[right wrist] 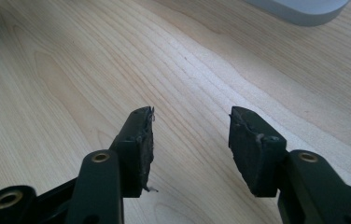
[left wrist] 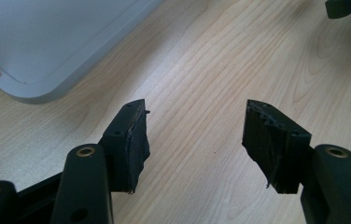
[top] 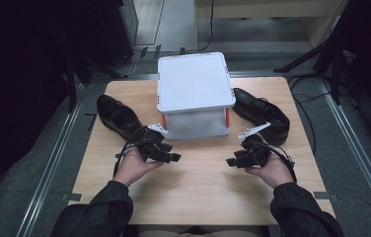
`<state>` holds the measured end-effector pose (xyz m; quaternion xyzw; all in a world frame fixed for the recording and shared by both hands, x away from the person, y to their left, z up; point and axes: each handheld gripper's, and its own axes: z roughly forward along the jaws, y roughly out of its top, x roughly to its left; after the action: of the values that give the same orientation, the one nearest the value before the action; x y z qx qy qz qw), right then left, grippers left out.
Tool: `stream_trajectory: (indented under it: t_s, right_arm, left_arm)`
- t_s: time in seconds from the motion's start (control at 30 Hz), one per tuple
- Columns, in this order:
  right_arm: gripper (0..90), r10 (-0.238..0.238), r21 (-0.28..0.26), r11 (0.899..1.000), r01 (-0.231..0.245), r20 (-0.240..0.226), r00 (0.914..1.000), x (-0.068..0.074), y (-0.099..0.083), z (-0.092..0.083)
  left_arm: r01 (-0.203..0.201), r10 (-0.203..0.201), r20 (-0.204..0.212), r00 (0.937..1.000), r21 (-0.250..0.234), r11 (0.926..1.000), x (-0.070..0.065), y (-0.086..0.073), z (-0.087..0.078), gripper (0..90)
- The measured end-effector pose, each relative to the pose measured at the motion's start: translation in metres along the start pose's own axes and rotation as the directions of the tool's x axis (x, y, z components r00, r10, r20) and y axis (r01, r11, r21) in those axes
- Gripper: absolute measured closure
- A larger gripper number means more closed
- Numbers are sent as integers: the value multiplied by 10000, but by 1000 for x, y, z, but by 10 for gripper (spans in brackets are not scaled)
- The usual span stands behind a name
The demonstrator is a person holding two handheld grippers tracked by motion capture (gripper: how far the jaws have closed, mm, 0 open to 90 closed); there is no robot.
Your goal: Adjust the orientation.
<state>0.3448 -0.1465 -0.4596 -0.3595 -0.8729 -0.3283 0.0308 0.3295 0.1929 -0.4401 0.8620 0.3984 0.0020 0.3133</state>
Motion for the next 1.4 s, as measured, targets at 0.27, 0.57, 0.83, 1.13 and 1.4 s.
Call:
stream_trajectory:
  t_s: [0.27, 0.57, 0.83, 1.13, 1.4]
  right_arm:
    - [468, -216, 156, 9996, 214, 121, 9997, 2, -1, 1]
    - [465, -194, 320, 9993, 190, 120, 9997, 1, -1, 2]
    - [465, -64, 435, 9990, 63, 37, 10000, -1, -2, 2]
    - [465, -25, 563, 9984, 28, -50, 10000, -1, -3, 3]
    - [463, -17, 596, 9982, 25, -132, 9999, 1, -4, 2]
  left_arm:
    - [92, -92, -86, 9999, 2, 10000, 1, 0, -1, 400]
    - [180, -178, -91, 9998, 144, 9997, 4, -1, -3, 413]
    - [257, -255, -103, 9996, 194, 9995, 6, -2, -5, 423]
    - [322, -321, -30, 9995, 249, 9992, 8, -4, -10, 456]
    - [453, -448, -136, 9989, 396, 9982, 15, -5, -26, 484]
